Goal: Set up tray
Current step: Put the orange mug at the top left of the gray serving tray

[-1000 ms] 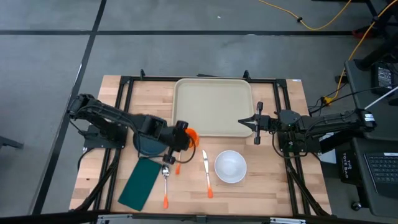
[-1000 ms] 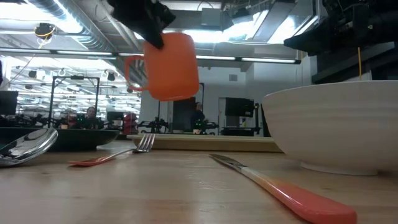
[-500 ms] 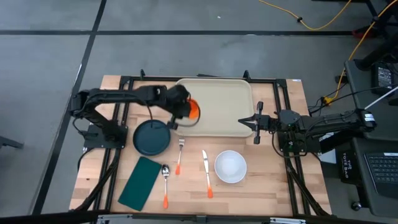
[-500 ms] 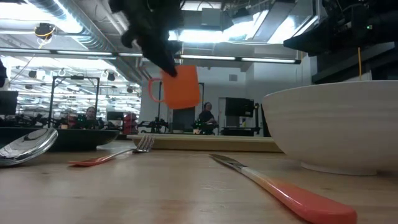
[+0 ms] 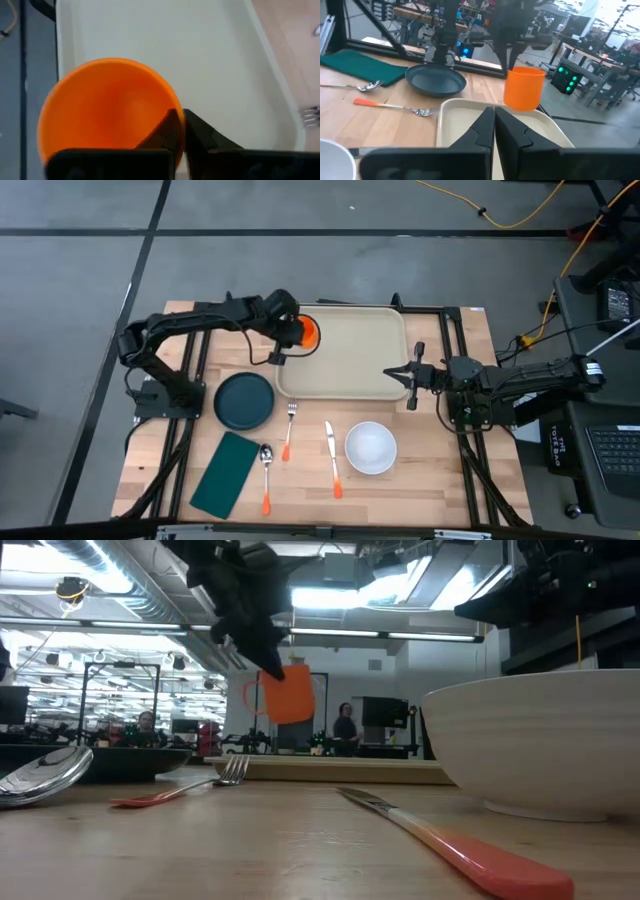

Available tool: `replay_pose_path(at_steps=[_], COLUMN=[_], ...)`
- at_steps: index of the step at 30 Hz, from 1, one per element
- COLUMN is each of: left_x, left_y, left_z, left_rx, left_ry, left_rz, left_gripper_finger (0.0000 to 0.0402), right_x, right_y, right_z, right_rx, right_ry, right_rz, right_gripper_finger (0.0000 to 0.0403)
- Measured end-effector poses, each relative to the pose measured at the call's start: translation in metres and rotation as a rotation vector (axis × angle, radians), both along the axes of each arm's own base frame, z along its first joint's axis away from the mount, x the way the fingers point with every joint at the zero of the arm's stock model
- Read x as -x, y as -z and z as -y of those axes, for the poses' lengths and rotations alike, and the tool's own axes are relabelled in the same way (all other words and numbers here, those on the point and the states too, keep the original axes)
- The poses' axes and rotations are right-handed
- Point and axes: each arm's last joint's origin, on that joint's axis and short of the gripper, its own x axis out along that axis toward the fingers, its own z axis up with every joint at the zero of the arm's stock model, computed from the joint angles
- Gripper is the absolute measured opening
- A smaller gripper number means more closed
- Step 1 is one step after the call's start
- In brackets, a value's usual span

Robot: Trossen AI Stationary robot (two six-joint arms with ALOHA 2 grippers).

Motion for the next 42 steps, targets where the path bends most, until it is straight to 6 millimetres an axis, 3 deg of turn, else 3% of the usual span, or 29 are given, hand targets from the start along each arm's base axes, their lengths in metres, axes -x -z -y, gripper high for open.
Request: replay_pose_path(at_steps=[10,21,34,42], left_x=[-0.02,-0.024,-0.018,-0.022], left_y=[-0.01,0.012,0.049,0.05], left_z=[-0.043,-0.094,-0.127,-0.129], left_rx=[0.0,0.086,0.112,0.084], left_ry=[0.003,0.022,-0.019,-0.011], left_rz=[-0.048,-0.091,-0.15,-0.116], left_gripper_finger=[0.0003,0.0003,0.0003,0.0003], right_x=[0.0,0.0,0.0,0.001], right_y=[0.0,0.0,0.001,0.001], right_z=[0.001,0.005,0.005,0.006], right_rx=[0.005,0.029,0.031,0.034], right_ry=[0.015,0.044,0.043,0.084], right_rz=[-0.001,-0.009,-0.014,-0.017], right_gripper_finger=[0.0019,0.0019,0.0019,0.0019])
